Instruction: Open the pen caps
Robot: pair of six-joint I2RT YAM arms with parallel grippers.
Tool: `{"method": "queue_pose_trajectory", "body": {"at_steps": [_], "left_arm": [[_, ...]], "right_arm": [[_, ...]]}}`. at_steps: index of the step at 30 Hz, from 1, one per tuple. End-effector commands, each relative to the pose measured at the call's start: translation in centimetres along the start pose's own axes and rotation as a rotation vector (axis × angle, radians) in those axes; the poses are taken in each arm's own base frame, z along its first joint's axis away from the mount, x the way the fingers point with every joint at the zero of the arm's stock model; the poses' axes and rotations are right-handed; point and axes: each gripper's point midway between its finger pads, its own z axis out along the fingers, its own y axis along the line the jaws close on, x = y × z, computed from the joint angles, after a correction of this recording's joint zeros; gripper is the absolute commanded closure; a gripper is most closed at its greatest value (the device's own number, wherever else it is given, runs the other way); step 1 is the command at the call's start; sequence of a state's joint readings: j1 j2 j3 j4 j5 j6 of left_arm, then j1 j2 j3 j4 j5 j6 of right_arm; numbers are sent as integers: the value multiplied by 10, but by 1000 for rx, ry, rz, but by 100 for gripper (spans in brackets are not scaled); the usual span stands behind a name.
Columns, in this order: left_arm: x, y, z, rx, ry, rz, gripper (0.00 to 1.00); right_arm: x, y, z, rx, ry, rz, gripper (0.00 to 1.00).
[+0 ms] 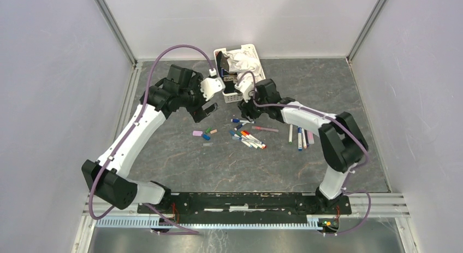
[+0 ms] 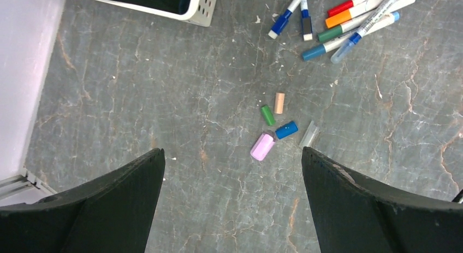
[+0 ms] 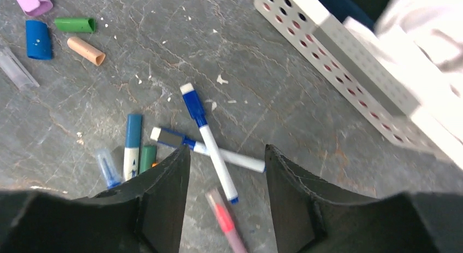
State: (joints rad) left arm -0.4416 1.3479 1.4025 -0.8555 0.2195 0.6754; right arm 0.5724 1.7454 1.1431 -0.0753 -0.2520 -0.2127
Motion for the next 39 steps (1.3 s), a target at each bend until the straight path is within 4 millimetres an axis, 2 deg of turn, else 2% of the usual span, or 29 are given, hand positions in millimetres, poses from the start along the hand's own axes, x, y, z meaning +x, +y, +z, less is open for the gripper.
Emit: {"method": "queue_pose_trajectory", "body": {"at_steps": [1, 5, 13, 16, 24, 29, 33, 39], "left_arm": [[-10, -5, -4, 34, -32, -19, 0], [-13, -4, -6, 33, -34, -16, 0], [-11, -4, -7, 34, -24, -8, 2], [-12, -5, -8, 39, -27, -9, 2], [-10, -11, -8, 72, -21, 3, 3], [-2, -19, -3, 115, -2, 7, 3], [3, -26, 0, 151, 6, 21, 4], [12, -36, 5, 194, 9, 72, 4]], "right_arm": [[-4, 9, 22, -80, 60, -111, 46], [6, 12, 40, -115, 102, -108, 49], [26, 16, 51, -142, 153, -101, 53], [32, 12, 53, -118, 168, -94, 60], [40, 19, 52, -141, 164, -68, 87], [25, 27, 43, -174, 117, -60, 100], [3, 34, 29, -199, 51, -40, 100], [-33, 56, -3, -283, -80, -3, 100]]}}
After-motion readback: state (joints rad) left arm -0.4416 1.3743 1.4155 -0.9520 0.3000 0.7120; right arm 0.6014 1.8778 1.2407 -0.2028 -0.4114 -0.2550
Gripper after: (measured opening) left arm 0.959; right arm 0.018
